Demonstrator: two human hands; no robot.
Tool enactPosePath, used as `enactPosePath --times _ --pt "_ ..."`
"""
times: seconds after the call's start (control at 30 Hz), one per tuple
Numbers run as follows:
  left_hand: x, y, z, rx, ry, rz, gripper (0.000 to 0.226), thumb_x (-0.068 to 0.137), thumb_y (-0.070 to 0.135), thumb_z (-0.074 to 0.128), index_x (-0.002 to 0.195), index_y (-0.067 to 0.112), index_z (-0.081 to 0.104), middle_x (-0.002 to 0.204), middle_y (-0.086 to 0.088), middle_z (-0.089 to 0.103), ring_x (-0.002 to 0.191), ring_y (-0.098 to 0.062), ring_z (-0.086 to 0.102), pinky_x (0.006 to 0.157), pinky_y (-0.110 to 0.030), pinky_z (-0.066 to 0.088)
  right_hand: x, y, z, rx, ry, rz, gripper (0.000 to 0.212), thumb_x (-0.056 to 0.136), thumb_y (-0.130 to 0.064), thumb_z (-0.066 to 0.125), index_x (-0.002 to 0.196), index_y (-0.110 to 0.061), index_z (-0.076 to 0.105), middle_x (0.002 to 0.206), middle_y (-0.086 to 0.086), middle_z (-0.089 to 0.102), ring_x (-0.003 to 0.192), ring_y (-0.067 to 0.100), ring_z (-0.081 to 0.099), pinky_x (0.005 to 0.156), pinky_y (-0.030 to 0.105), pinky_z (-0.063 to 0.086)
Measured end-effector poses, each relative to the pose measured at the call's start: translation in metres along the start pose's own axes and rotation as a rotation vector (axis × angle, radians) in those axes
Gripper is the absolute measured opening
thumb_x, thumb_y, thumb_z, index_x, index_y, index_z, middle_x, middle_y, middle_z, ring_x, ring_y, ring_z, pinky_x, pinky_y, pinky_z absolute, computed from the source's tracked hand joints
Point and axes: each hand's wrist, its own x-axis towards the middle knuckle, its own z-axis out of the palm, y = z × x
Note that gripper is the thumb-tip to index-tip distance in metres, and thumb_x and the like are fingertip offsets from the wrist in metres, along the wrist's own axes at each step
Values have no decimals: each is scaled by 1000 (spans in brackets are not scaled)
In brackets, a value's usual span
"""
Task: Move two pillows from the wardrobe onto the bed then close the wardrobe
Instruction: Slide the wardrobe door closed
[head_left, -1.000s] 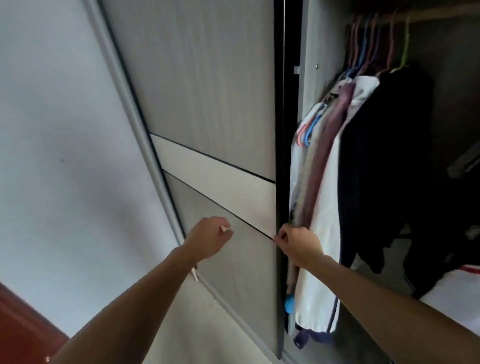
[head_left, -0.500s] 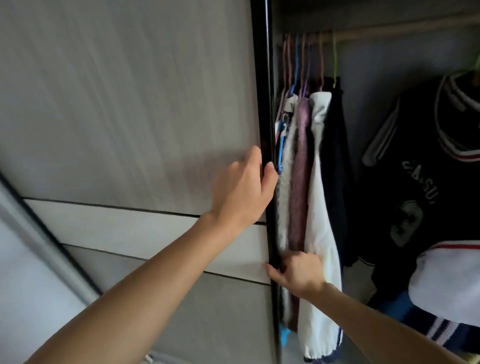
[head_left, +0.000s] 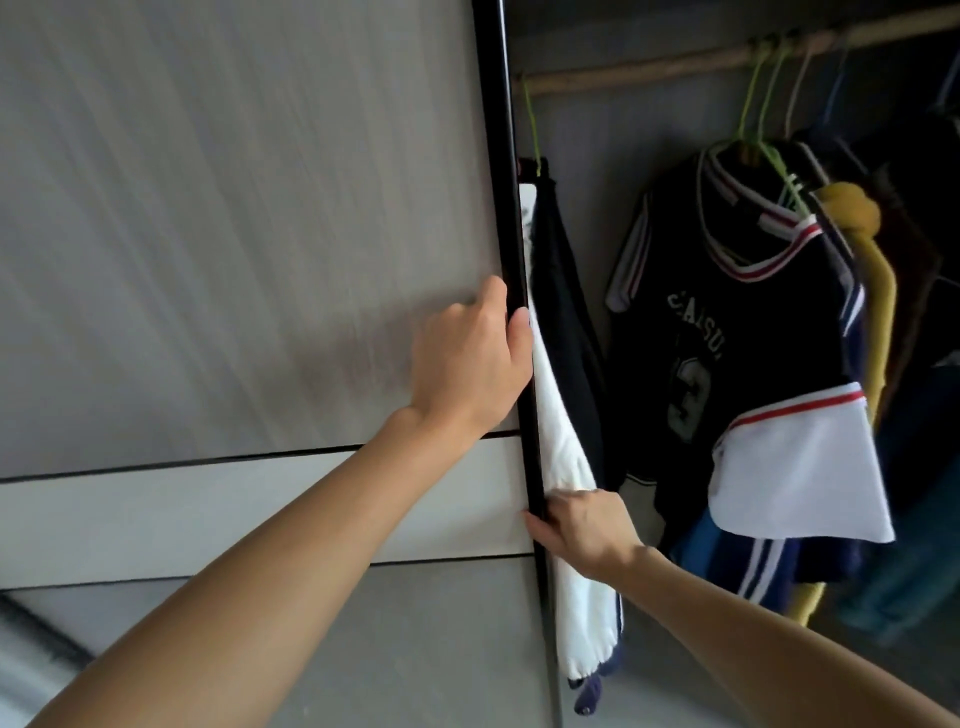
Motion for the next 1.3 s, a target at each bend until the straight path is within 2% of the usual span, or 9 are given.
enactPosePath --times 0.3,0.47,0.53,0.63,0.77,0.9,1.1,1.23,1.3 --pt "24 73 48 3 -48 113 19 95 25 47 89 7 50 64 -12 64 61 -37 57 52 -35 29 -45 65 -47 -92 -38 200 46 91 -58 39 67 -20 46 73 2 66 71 33 62 55 35 35" --pt "32 114 69 -40 -193 205 14 90 23 50 95 9 52 77 -11 69 73 -40 61 61 -43 49 -71 100 -75 -141 -12 339 42 94 -57 35 74 -20 42 79 7 68 75 36 63 57 36 38" --pt "28 123 71 -75 -218 331 14 88 19 51 96 8 56 85 -12 67 79 -39 61 66 -46 51 -82 112 -85 -136 1 401 42 94 -58 34 74 -22 43 74 4 66 70 32 62 57 36 45" --pt "21 117 74 58 -67 619 15 79 12 56 91 6 62 95 -14 65 90 -36 61 77 -45 50 -96 131 -97 -160 32 513 43 93 -60 33 72 -24 43 66 -2 56 62 25 58 54 34 44" --pt "21 89 89 252 103 757 34 82 18 57 114 12 62 136 -19 53 128 -36 47 109 -57 31 -111 156 -110 -203 69 722 45 93 -61 32 76 -26 55 70 -5 63 65 18 61 64 37 56" --pt "30 82 109 357 59 884 60 84 37 61 137 14 44 154 -18 28 143 -35 24 117 -56 9 -124 167 -117 -121 208 993 42 94 -58 38 75 -24 57 65 -4 62 53 14 54 50 29 42" --pt "49 127 141 381 91 972 58 89 33 53 141 12 39 155 -21 24 144 -36 19 115 -56 3 -111 161 -112 235 398 1225 27 93 -39 44 102 -20 61 93 5 64 74 21 56 66 34 46" --pt "58 157 154 372 114 1014 49 91 24 37 137 11 45 153 -21 28 143 -37 22 114 -56 2 -104 159 -107 522 459 1309 60 95 -43 46 147 -22 25 143 9 45 108 25 58 86 38 52" --pt "61 173 160 369 125 1026 52 89 18 25 136 10 47 153 -21 28 143 -38 21 114 -56 1 -107 165 -110 572 459 1321 64 96 -41 47 149 -25 16 150 8 37 98 23 62 83 38 55"
